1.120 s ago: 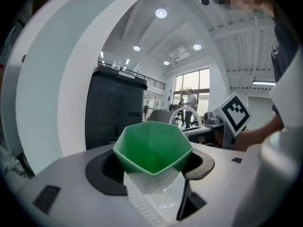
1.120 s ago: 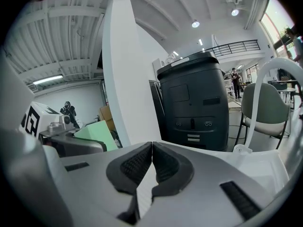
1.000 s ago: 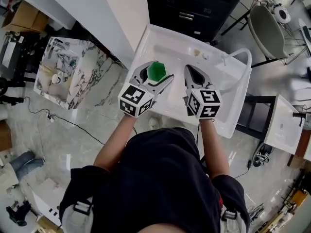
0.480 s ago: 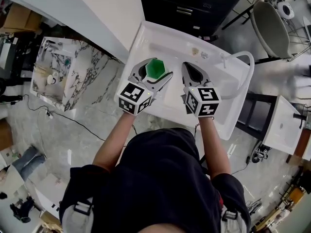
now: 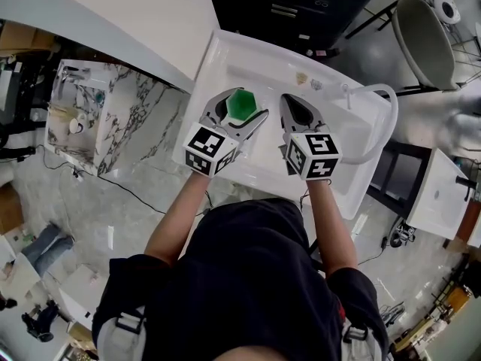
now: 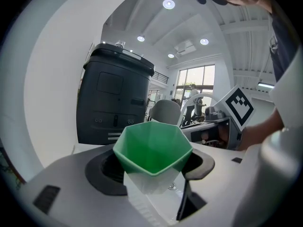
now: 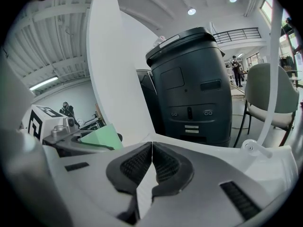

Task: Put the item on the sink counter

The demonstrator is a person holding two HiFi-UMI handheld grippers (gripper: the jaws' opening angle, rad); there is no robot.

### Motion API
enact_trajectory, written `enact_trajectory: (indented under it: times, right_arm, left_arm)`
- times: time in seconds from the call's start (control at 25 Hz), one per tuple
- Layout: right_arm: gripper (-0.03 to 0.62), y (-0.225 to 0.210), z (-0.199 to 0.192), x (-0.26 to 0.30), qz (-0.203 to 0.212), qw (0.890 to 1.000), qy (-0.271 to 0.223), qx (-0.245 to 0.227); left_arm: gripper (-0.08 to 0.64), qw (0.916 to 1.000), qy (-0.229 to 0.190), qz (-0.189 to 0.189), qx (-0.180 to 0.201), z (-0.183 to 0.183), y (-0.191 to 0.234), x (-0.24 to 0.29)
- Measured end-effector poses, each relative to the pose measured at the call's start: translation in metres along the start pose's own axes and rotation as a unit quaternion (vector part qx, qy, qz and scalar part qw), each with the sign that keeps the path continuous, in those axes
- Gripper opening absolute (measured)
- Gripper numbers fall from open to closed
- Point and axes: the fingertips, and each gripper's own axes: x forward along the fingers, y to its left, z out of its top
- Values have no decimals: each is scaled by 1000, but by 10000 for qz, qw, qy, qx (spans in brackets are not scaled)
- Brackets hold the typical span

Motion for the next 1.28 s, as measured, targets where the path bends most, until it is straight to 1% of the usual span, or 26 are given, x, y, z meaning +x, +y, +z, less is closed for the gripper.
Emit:
enact_trajectory:
  times: [0.36,0.76,0.92,1.08,1.28]
  right_arm:
    - [34,-9,-11,18,15,9998,168,138]
    - [34,-27,-26,36,-84,9986,354,380]
    - [34,-31,-31,42,-116,9982,423,415]
    - [34,-37,-38,46,-131,9977,475,474]
    - [34,-44,-45,51,-158,9968,539,563]
  left_arm:
    - [316,9999,157,15,-37,-15,15,21]
    - [316,9987,450,143,189,-32,33,50]
    - [316,9984,531,123,135,-38,42,64]
    - [316,9966,698,104,415,-45,48,79]
    - [316,9958,789,121,459,-53,59,93]
